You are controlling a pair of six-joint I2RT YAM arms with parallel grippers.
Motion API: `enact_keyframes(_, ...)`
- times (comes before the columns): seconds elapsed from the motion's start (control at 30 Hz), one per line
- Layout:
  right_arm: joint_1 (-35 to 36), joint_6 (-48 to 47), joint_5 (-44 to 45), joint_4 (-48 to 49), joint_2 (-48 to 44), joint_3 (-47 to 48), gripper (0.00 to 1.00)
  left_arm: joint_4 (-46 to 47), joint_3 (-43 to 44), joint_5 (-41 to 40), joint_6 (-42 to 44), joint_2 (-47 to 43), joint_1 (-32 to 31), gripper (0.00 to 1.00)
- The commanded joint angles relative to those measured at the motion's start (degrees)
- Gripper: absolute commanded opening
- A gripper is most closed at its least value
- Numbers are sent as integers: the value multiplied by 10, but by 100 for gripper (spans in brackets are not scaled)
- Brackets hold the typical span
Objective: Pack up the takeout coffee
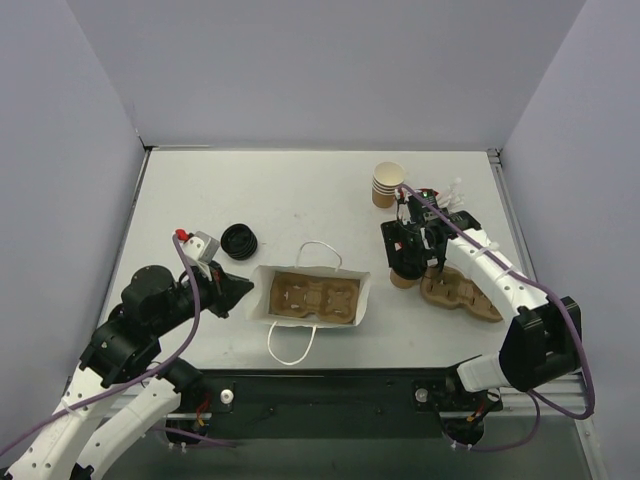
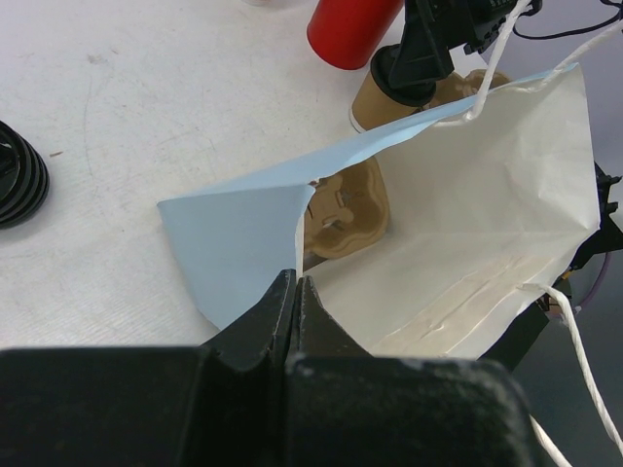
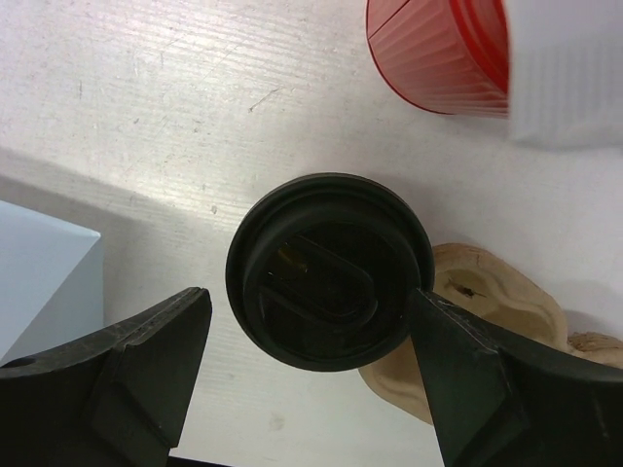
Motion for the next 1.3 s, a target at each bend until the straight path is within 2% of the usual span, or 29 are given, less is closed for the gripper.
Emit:
enact_keyframes(0.0,-2,9,21,-1,13,-6,84,-9,18,-3,11,-1,3,0)
enact_keyframes(0.27,-2,14,21,1,17,-12,80,-12,18,-1,10,3,3,0)
enact_keyframes(0.83,-1,10,59,-6,-4,5,85,-5,23,-2,11,17,3,0)
enact_keyframes(1.27,-2,12,49,-12,-11,-19,82,-6,25,-7,11,20,3,0)
